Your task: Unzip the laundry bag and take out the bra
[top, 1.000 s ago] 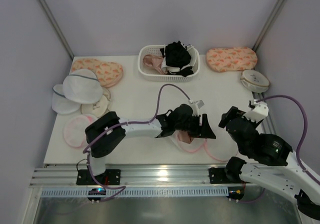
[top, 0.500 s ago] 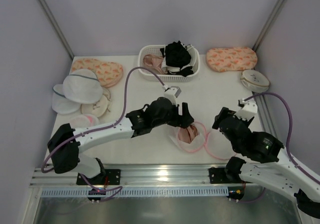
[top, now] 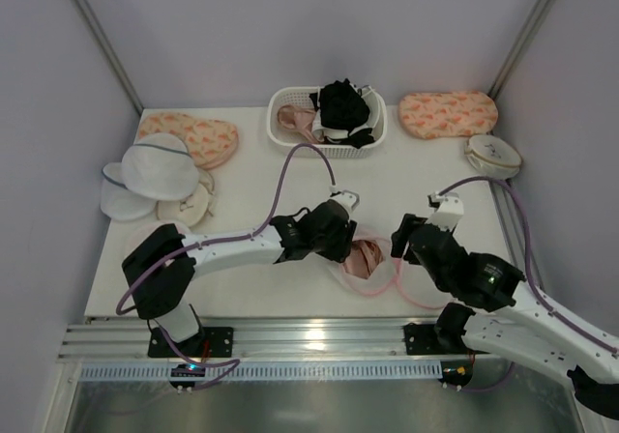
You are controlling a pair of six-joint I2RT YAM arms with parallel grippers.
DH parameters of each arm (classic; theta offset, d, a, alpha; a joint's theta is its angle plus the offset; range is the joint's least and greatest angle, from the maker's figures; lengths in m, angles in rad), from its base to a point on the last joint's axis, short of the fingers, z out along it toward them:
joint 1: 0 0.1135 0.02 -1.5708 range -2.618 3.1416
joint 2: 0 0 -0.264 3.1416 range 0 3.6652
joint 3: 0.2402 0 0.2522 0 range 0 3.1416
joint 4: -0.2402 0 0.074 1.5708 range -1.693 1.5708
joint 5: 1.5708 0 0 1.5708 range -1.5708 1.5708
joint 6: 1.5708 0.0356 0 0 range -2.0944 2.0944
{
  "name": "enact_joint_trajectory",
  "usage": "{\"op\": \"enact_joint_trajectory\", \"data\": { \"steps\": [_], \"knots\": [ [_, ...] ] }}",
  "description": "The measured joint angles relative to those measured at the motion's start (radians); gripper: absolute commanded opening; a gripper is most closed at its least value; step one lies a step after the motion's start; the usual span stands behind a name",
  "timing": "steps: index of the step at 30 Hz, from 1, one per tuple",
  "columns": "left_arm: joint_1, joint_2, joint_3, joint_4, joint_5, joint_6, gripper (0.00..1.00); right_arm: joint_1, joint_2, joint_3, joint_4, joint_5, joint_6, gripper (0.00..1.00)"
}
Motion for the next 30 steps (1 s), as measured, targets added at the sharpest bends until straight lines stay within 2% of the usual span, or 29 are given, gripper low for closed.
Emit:
{"op": "enact_joint_trajectory", "data": {
  "steps": [1,3,5,10,12,14,15,17,30],
  "knots": [
    [0.0,0.0,0.0,-0.002,-0.003,0.0,0.26,0.0,0.002,-0.02,0.03,-0.034,-0.014,0.53],
    [0.0,0.0,0.0,-0.005,-0.006,0.006,0.12,0.0,0.013,-0.071,0.104,-0.126,-0.05,0.42],
    [0.0,0.0,-0.002,-0.004,-0.008,0.003,0.06,0.0,0.039,-0.12,0.181,-0.222,-0.077,0.3],
    [0.0,0.0,-0.029,0.004,-0.009,-0.004,0.0,0.0,0.151,-0.192,0.333,-0.388,-0.112,0.23],
    [0.0,0.0,-0.043,0.01,-0.008,-0.015,0.0,0.0,0.183,-0.207,0.383,-0.423,-0.124,0.26],
    [0.0,-0.002,-0.056,0.016,-0.008,-0.024,0.0,0.0,0.208,-0.212,0.417,-0.441,-0.133,0.41],
    [0.0,-0.004,-0.064,0.023,-0.008,-0.028,0.0,0.0,0.223,-0.212,0.435,-0.444,-0.138,0.55],
    [0.0,-0.012,-0.079,0.031,-0.007,-0.039,0.0,0.0,0.262,-0.212,0.463,-0.449,-0.159,0.65],
    [0.0,-0.029,-0.108,0.058,-0.008,-0.074,0.0,-0.009,0.502,-0.228,0.602,-0.484,-0.211,0.66]
  ]
}}
